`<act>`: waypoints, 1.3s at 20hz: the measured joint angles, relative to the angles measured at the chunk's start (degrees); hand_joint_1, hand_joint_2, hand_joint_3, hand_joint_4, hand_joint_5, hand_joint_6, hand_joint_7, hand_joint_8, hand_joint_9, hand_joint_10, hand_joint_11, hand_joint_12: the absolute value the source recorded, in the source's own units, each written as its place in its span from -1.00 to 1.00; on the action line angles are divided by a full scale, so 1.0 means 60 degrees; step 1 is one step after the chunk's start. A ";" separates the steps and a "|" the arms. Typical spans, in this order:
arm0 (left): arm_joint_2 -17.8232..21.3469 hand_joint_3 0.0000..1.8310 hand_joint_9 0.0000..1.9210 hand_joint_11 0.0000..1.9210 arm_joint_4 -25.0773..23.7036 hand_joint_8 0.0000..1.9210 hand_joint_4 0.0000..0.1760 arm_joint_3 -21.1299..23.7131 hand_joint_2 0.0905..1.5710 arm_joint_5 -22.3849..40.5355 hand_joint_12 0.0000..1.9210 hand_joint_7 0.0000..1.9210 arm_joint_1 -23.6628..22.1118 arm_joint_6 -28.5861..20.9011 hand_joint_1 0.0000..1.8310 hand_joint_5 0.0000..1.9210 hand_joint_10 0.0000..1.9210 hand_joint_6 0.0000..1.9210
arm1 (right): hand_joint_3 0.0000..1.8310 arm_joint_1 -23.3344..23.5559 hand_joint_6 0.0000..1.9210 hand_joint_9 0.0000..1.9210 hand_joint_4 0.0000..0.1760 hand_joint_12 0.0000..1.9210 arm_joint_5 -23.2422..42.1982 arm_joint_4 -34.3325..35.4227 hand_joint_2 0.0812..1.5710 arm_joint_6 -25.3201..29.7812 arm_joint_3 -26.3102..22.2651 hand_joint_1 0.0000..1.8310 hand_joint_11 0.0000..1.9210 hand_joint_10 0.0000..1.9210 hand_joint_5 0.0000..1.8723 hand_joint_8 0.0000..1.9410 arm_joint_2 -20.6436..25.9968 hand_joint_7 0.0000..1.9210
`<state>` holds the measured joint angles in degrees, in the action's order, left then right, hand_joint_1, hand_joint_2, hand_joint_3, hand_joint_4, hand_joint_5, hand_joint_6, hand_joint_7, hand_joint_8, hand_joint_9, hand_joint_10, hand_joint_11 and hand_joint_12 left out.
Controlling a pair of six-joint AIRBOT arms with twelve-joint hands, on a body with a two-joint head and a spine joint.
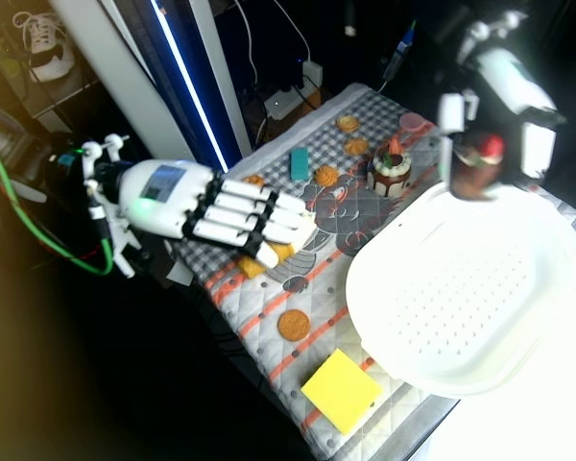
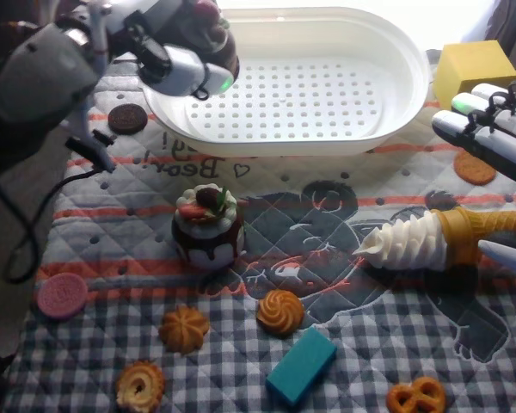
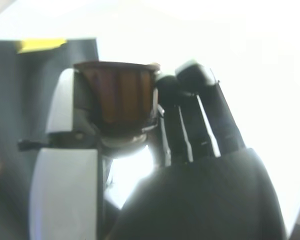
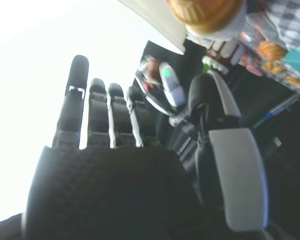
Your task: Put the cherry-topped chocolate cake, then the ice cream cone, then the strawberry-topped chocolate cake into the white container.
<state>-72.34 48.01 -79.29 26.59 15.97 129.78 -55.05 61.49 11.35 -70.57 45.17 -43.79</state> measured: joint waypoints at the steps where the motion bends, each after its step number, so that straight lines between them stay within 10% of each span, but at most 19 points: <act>1: -0.0237 -0.99 -0.16 0.01 0.0291 0.68 -1.00 -0.0237 0.66 -0.0178 1.00 -0.35 -0.0004 0.0208 0.26 -0.40 0.99 0.60 | -1.00 -0.0026 -1.00 -0.95 -1.00 0.18 -0.0011 0.0022 0.64 0.0004 0.0025 -0.36 -1.00 -0.98 -1.00 -1.00 0.0004 -1.00; 5: -0.1089 -1.00 -0.43 -0.33 0.1515 0.51 -1.00 -0.1268 0.56 -0.1104 1.00 -0.25 -0.0004 0.0940 0.41 -0.65 0.88 0.19 | -1.00 -0.0033 -1.00 -1.00 -1.00 0.32 -0.0080 0.0109 0.64 0.0047 0.0058 -0.36 -1.00 -1.00 -1.00 -1.00 0.0004 -1.00; 8: -0.1286 -1.00 -0.45 -0.35 0.2328 0.44 -1.00 -0.1610 0.31 -0.1162 1.00 -0.43 0.0029 0.1767 0.27 -0.40 0.83 -0.32 | -1.00 -0.0044 -1.00 -1.00 -1.00 0.27 -0.0080 0.0106 0.63 0.0076 0.0058 -0.35 -1.00 -1.00 -1.00 -1.00 0.0000 -1.00; 17: -0.0860 -1.00 -0.45 -0.35 0.1453 0.43 -1.00 -0.0925 0.30 -0.1060 1.00 -0.43 0.0117 0.0841 0.26 -0.36 0.83 -0.39 | -1.00 -0.0095 -1.00 -0.95 -1.00 0.40 -0.0033 0.0109 0.61 0.0193 0.0058 -0.34 -1.00 -0.98 -1.00 -1.00 0.0000 -1.00; 18: -0.0612 -1.00 -0.89 -0.87 0.0801 -0.71 0.41 -0.0718 0.11 -0.1009 0.64 -0.89 0.0113 0.0015 -0.22 -0.87 -0.63 -0.88 | -1.00 -0.0095 -1.00 -0.95 -1.00 0.44 -0.0029 0.0109 0.61 0.0200 0.0058 -0.32 -1.00 -0.97 -1.00 -1.00 0.0000 -1.00; 19: -0.0463 -1.00 -0.98 -0.97 0.0364 -0.94 0.75 -0.0630 0.11 -0.1035 0.28 -0.98 0.0113 -0.0510 -0.35 -0.98 -0.93 -0.98 | -1.00 -0.0095 -1.00 -0.96 -1.00 0.45 -0.0022 0.0106 0.61 0.0208 0.0058 -0.31 -1.00 -0.98 -1.00 -1.00 0.0000 -1.00; 22: -0.0393 -1.00 -1.00 -1.00 -0.0022 -1.00 1.00 -0.0667 0.04 -0.0849 -0.63 -1.00 -0.0025 -0.0925 -0.42 -1.00 -1.00 -1.00 | -1.00 -0.0095 -1.00 -0.93 -1.00 0.47 -0.0015 0.0106 0.61 0.0211 0.0058 -0.34 -1.00 -0.96 -1.00 -1.00 0.0000 -1.00; 26: -0.0426 -1.00 -1.00 -1.00 -0.0055 -1.00 1.00 -0.0663 0.02 -0.1067 -0.49 -1.00 -0.0062 -0.0925 -0.42 -1.00 -1.00 -1.00 | -1.00 -0.0095 -1.00 -0.91 -1.00 0.66 -0.0004 0.0175 0.59 0.0211 0.0058 -0.38 -1.00 -0.92 -1.00 -1.00 -0.0004 -1.00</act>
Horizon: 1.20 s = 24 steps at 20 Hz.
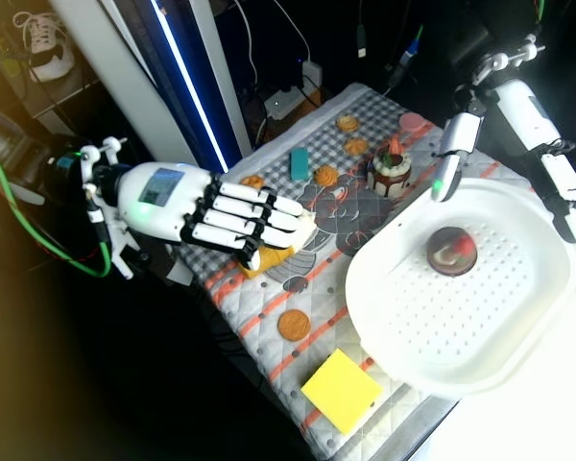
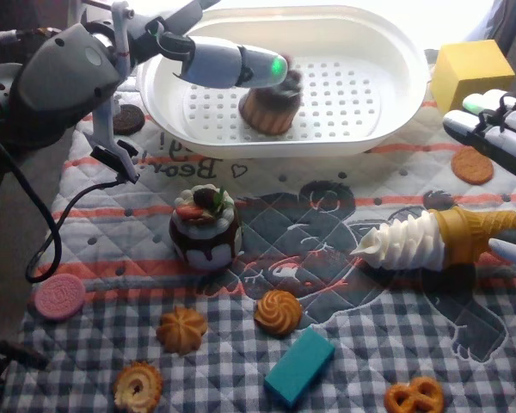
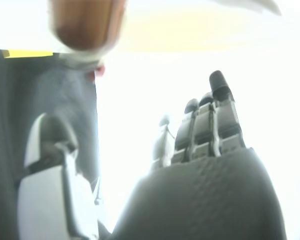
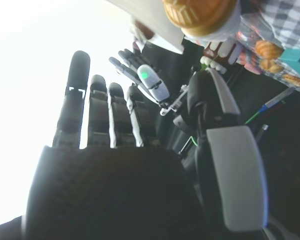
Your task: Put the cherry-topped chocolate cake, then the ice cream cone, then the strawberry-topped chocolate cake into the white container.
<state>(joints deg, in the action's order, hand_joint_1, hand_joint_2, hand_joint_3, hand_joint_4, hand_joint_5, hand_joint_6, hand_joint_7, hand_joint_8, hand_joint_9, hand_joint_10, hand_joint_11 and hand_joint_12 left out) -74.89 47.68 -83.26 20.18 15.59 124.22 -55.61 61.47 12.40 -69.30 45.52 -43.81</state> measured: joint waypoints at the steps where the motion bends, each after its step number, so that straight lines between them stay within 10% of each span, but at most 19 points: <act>1: 0.0000 -1.00 -1.00 -1.00 0.0000 -1.00 1.00 0.0000 0.02 0.0004 -0.49 -1.00 0.0000 -0.0004 -0.42 -1.00 -1.00 -1.00 | -1.00 0.0000 -1.00 -0.91 -1.00 0.66 0.0000 -0.0007 0.59 0.0000 0.0000 -0.38 -1.00 -0.92 -1.00 -1.00 0.0000 -1.00; 2: 0.0004 -0.99 -1.00 -1.00 0.0004 -1.00 1.00 0.0000 0.06 0.0011 -0.50 -1.00 0.0000 -0.0004 -0.40 -1.00 -1.00 -1.00 | -1.00 -0.0011 -1.00 -0.94 -1.00 0.66 -0.0004 -0.0025 0.60 0.0004 0.0000 -0.39 -1.00 -0.92 -1.00 -1.00 0.0000 -1.00; 3: 0.0080 -0.99 -1.00 -1.00 0.0007 -1.00 0.48 0.0127 0.16 0.0095 -0.67 -1.00 0.0000 -0.0004 -0.35 -1.00 -1.00 -1.00 | -1.00 -0.0011 -1.00 -0.94 -1.00 0.63 -0.0004 -0.0029 0.59 0.0004 0.0000 -0.36 -1.00 -0.89 -1.00 -1.00 0.0000 -1.00; 6: 0.0590 -1.00 -1.00 -1.00 -0.0423 -1.00 0.51 0.0812 0.14 0.0448 -0.99 -1.00 0.0087 -0.0215 -0.34 -1.00 -1.00 -1.00 | -1.00 -0.0011 -1.00 -0.98 -1.00 0.65 0.0000 0.0000 0.59 0.0011 0.0000 -0.37 -1.00 -0.82 -1.00 -1.00 0.0000 -1.00; 7: 0.0849 -1.00 -1.00 -1.00 -0.0882 -1.00 0.90 0.1056 0.13 0.0583 -1.00 -1.00 0.0193 -0.0867 -0.27 -1.00 -1.00 -1.00 | -1.00 -0.0011 -1.00 -0.99 -1.00 0.69 0.0000 0.0000 0.59 0.0015 -0.0004 -0.40 -1.00 -0.74 -1.00 -1.00 0.0000 -1.00; 9: 0.1526 -1.00 -1.00 -1.00 -0.2120 -1.00 0.98 0.1596 0.14 0.0933 -1.00 -1.00 0.0488 -0.2856 -0.23 -1.00 -1.00 -1.00 | -1.00 -0.0011 -1.00 -1.00 -1.00 0.70 0.0000 -0.0007 0.56 0.0106 -0.0033 -0.40 -1.00 -0.62 -1.00 -1.00 0.0007 -1.00; 10: 0.2106 -0.98 -1.00 -1.00 -0.3089 -1.00 1.00 0.1993 0.20 0.1490 -1.00 -1.00 0.0863 -0.4575 -0.24 -1.00 -1.00 -1.00 | -1.00 -0.0040 -1.00 -1.00 -1.00 0.40 0.0004 -0.0040 0.53 0.0277 -0.0033 -0.33 -1.00 -0.84 -1.00 -1.00 0.0025 -1.00; 15: 0.3264 -0.96 -1.00 -0.99 -0.4197 -1.00 1.00 0.3326 0.32 0.3552 -0.98 -1.00 0.2025 -0.6502 -0.21 -1.00 -1.00 -1.00 | -1.00 -0.0040 -1.00 -0.97 -1.00 -0.01 -0.0022 -0.0146 0.48 0.0674 0.0062 -0.23 -1.00 -0.94 -1.00 -1.00 0.0025 -1.00; 24: 0.5118 -1.00 -0.98 -1.00 -0.5264 -1.00 0.78 0.5883 0.50 0.8732 -0.32 -0.99 0.4856 -0.6987 -0.14 -0.94 -1.00 -0.99 | -1.00 0.0193 -1.00 -1.00 -1.00 0.89 -0.1096 -0.0193 0.45 0.1228 0.0892 -0.15 -1.00 -1.00 -1.00 -1.00 -0.0969 -1.00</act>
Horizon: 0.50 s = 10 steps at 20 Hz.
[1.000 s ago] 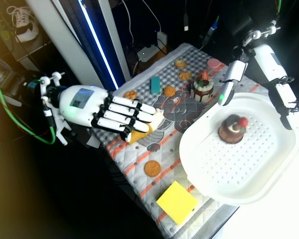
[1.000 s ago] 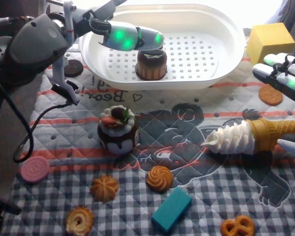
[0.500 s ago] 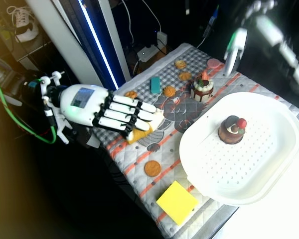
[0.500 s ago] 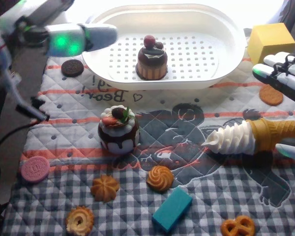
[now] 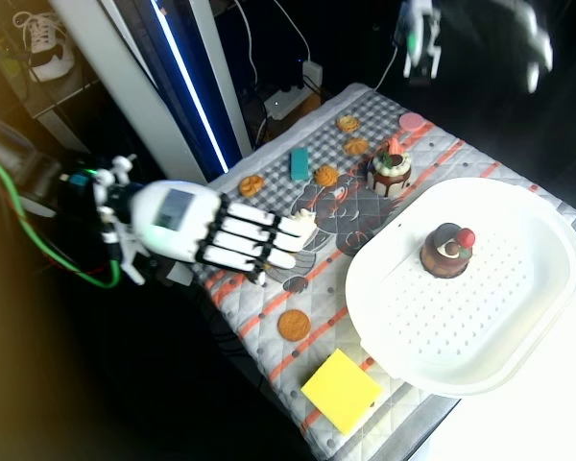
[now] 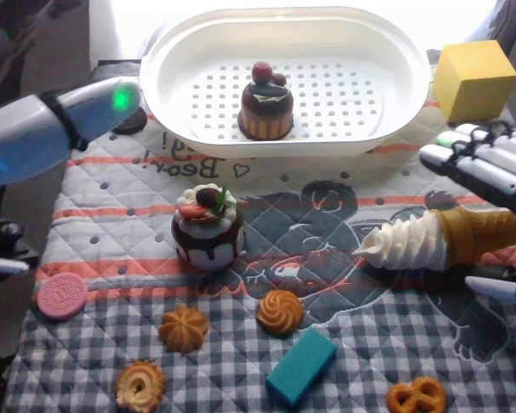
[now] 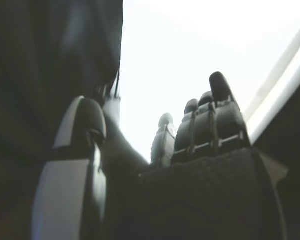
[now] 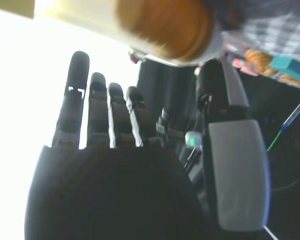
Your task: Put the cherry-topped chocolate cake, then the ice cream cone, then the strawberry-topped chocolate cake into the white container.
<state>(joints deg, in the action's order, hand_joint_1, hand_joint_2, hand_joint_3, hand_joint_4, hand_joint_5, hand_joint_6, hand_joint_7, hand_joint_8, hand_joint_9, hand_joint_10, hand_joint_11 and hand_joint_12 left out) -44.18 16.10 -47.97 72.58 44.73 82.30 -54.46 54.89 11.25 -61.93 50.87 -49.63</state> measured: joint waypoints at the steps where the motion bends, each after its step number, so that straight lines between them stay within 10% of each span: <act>1: 0.0044 -1.00 -0.98 -1.00 -0.0098 -1.00 0.77 0.0124 0.50 0.0302 -0.38 -0.99 0.0135 0.0055 -0.12 -0.94 -1.00 -0.99 | -1.00 0.0066 -1.00 -0.99 -1.00 0.89 -0.0171 0.0011 0.46 0.0047 0.0138 -0.13 -1.00 -1.00 -1.00 -1.00 -0.0164 -1.00; 2: 0.0044 -1.00 -0.99 -1.00 -0.0149 -1.00 0.81 0.0149 0.51 0.0477 -0.42 -1.00 0.0219 0.0055 -0.13 -0.95 -1.00 -1.00 | -1.00 0.0120 -1.00 -0.93 -0.98 0.79 -0.0288 0.0051 0.45 0.0069 0.0229 -0.09 -1.00 -0.95 -1.00 -0.99 -0.0291 -0.97; 5: 0.0044 -1.00 -1.00 -1.00 -0.0087 -1.00 0.90 0.0149 0.53 0.0590 -0.48 -1.00 0.0284 0.0062 -0.16 -0.97 -1.00 -1.00 | -1.00 0.0386 -0.76 -0.79 -1.00 0.88 -0.0812 0.0084 0.45 0.0084 0.0525 0.04 -0.94 0.12 -0.69 -0.78 -0.0692 -0.50; 6: 0.0055 -1.00 -1.00 -1.00 -0.0084 -1.00 0.91 0.0149 0.53 0.0645 -0.45 -1.00 0.0321 0.0058 -0.16 -0.97 -1.00 -1.00 | -1.00 0.0539 -0.34 -0.44 -1.00 0.89 -0.0991 -0.0025 0.51 0.0084 0.0627 0.34 -0.56 0.32 -0.52 0.15 -0.0794 -0.26; 7: 0.0087 -1.00 -1.00 -1.00 -0.0095 -1.00 0.85 0.0160 0.52 0.0685 -0.45 -1.00 0.0324 0.0062 -0.17 -0.97 -1.00 -1.00 | -1.00 0.0678 0.13 -0.05 -1.00 0.94 -0.1140 -0.0113 0.53 0.0080 0.0729 0.33 -0.11 0.54 -0.32 0.39 -0.0914 -0.11; 10: 0.0091 -1.00 -1.00 -1.00 -0.0087 -1.00 0.64 0.0168 0.53 0.0739 -0.45 -1.00 0.0404 0.0058 -0.17 -0.96 -1.00 -1.00 | -1.00 0.1147 0.26 0.09 -1.00 0.99 -0.1424 -0.0550 0.54 0.0153 0.0933 0.33 0.12 0.71 -0.27 0.51 -0.1089 -0.10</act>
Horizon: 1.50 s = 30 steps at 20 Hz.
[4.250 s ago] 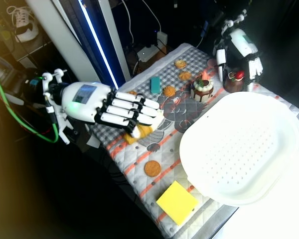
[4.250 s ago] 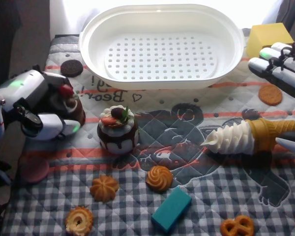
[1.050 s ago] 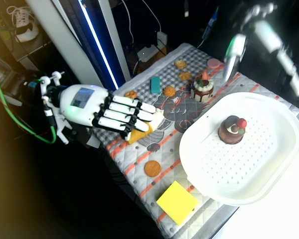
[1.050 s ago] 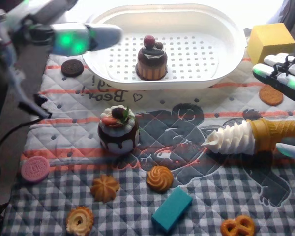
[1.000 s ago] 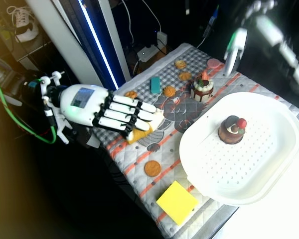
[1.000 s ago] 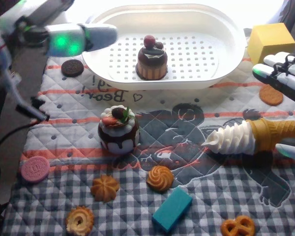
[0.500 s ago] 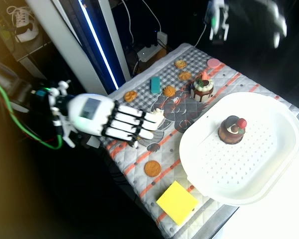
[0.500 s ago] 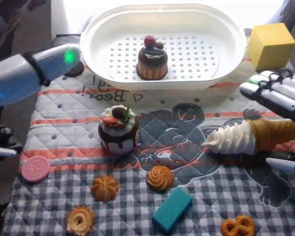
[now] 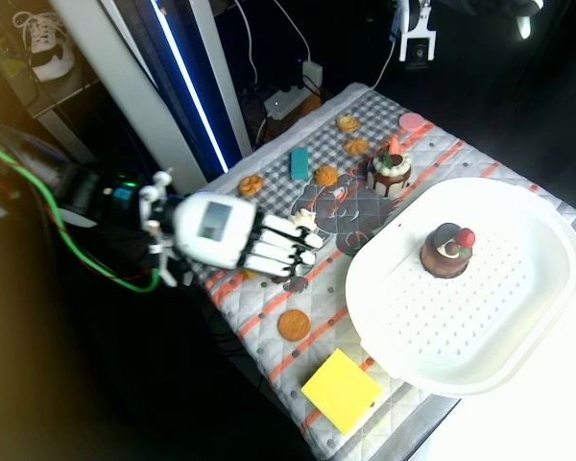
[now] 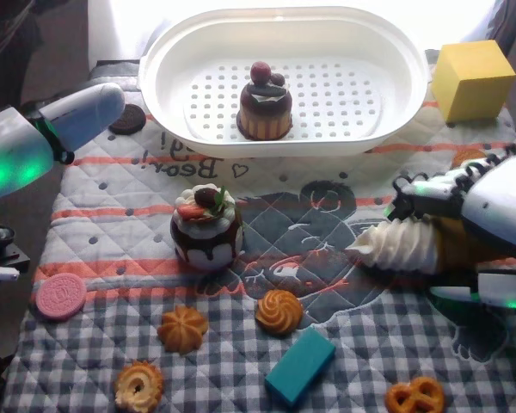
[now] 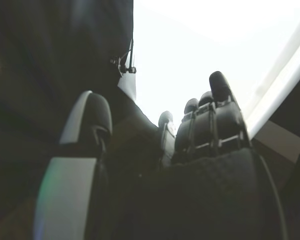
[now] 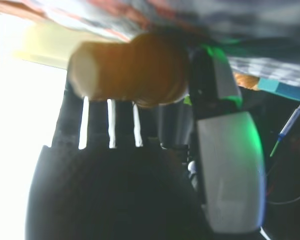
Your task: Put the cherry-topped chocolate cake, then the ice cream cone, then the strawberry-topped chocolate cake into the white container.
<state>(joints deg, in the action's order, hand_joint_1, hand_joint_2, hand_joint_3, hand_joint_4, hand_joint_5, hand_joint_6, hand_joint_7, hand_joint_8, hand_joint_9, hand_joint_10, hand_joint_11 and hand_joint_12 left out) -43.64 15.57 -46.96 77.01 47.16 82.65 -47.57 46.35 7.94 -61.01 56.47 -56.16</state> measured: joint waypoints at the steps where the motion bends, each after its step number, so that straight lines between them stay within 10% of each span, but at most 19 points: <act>1: 0.0000 -1.00 -0.99 -1.00 -0.0018 -1.00 0.47 0.0000 0.54 0.0018 -0.27 -1.00 0.0004 0.0000 -0.20 -0.97 -1.00 -1.00 | -0.98 0.0164 0.35 -0.03 -1.00 1.00 -0.0175 -0.0164 0.61 0.0000 -0.0004 0.29 0.08 0.97 -0.34 0.72 0.0004 -0.21; 3: 0.0025 -1.00 -0.99 -1.00 -0.0022 -1.00 0.44 0.0000 0.54 0.0018 -0.32 -1.00 0.0047 0.0000 -0.21 -0.96 -1.00 -1.00 | -1.00 0.0430 0.44 0.20 -1.00 1.00 -0.0474 -0.0597 0.58 -0.0018 -0.0073 0.22 0.31 1.00 -0.24 0.85 0.0175 -0.03; 11: 0.0051 -1.00 -0.95 -1.00 0.0251 -0.99 0.88 0.0066 0.56 0.0168 -0.25 -0.97 0.0423 0.0000 -0.21 -0.93 -0.98 -0.99 | -1.00 0.1883 0.39 -0.47 -1.00 1.00 -0.0470 -0.1399 0.60 -0.1049 -0.0667 0.25 -0.57 0.65 -0.23 0.60 0.1246 -0.28; 13: 0.0051 -1.00 -0.99 -1.00 0.0328 -1.00 0.89 0.0091 0.54 0.0171 -0.52 -1.00 0.0554 0.0007 -0.20 -0.95 -1.00 -0.99 | -1.00 0.2266 0.20 -0.04 -1.00 1.00 -0.0528 -0.1406 0.57 -0.1268 -0.0557 0.31 0.02 0.79 -0.21 0.65 0.1217 -0.22; 16: 0.0047 -1.00 -1.00 -1.00 0.0419 -1.00 0.65 0.0113 0.53 0.0237 -0.63 -1.00 0.0736 0.0000 -0.13 -0.93 -1.00 -0.99 | -1.00 0.3155 0.18 0.05 -1.00 0.99 -0.0696 -0.1137 0.57 -0.1668 0.0022 0.33 0.08 0.74 -0.24 0.63 0.0823 -0.16; 18: 0.0044 -1.00 -1.00 -1.00 0.0484 -1.00 0.52 0.0113 0.55 0.0270 -0.63 -1.00 0.0809 0.0004 -0.15 -0.92 -1.00 -0.99 | -1.00 0.3752 0.34 0.48 -1.00 1.00 -0.1359 -0.1009 0.54 -0.1676 0.0539 0.22 0.55 0.91 -0.18 0.77 0.0368 0.14; 21: 0.0025 -1.00 -1.00 -1.00 0.0637 -1.00 0.42 0.0160 0.56 0.0364 -0.75 -1.00 0.0991 0.0000 -0.13 -0.93 -1.00 -1.00 | -1.00 0.4623 0.32 0.31 -1.00 1.00 -0.2452 -0.0554 0.53 -0.2594 0.1348 0.22 0.44 0.98 -0.17 0.89 -0.0506 0.05; 23: -0.0015 -1.00 -1.00 -1.00 0.0645 -1.00 -0.09 0.0160 0.58 0.0426 -0.71 -1.00 0.0998 -0.0004 -0.15 -0.99 -1.00 -1.00 | -1.00 0.5118 0.26 0.51 -1.00 1.00 -0.3257 0.0969 0.49 -0.4980 0.1643 0.24 0.62 1.00 -0.11 1.00 -0.1155 0.23; 24: -0.0062 -1.00 -1.00 -1.00 0.0616 -1.00 0.10 0.0160 0.58 0.0423 -0.77 -1.00 0.0998 -0.0004 -0.14 -0.97 -1.00 -0.99 | -0.99 0.5282 0.40 0.10 -1.00 1.00 -0.3457 0.1311 0.56 -0.5581 0.1876 0.29 0.13 1.00 -0.23 0.62 -0.1468 -0.14; 26: -0.0091 -1.00 -1.00 -1.00 0.0484 -1.00 -0.20 0.0160 0.56 0.0335 -0.83 -1.00 0.1009 -0.0018 -0.13 -0.97 -1.00 -1.00 | -1.00 0.5439 0.38 0.42 -1.00 1.00 -0.3727 0.2055 0.55 -0.6415 0.2444 0.21 0.51 1.00 -0.19 0.97 -0.2157 0.18; 30: -0.0149 -1.00 -1.00 -1.00 0.0546 -1.00 0.31 0.0149 0.58 0.0291 -0.86 -1.00 0.1020 -0.0055 -0.10 -0.94 -1.00 -0.98 | -1.00 0.5508 0.40 0.49 -1.00 1.00 -0.4900 0.3756 0.56 -0.7297 0.4146 0.20 0.60 1.00 -0.21 1.00 -0.3377 0.20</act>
<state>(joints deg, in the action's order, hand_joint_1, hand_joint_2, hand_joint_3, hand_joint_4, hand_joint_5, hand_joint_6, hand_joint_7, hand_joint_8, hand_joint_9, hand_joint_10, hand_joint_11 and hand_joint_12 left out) -44.53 18.85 -46.06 78.76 53.28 82.32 -14.52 16.95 30.48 -104.79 81.34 -76.42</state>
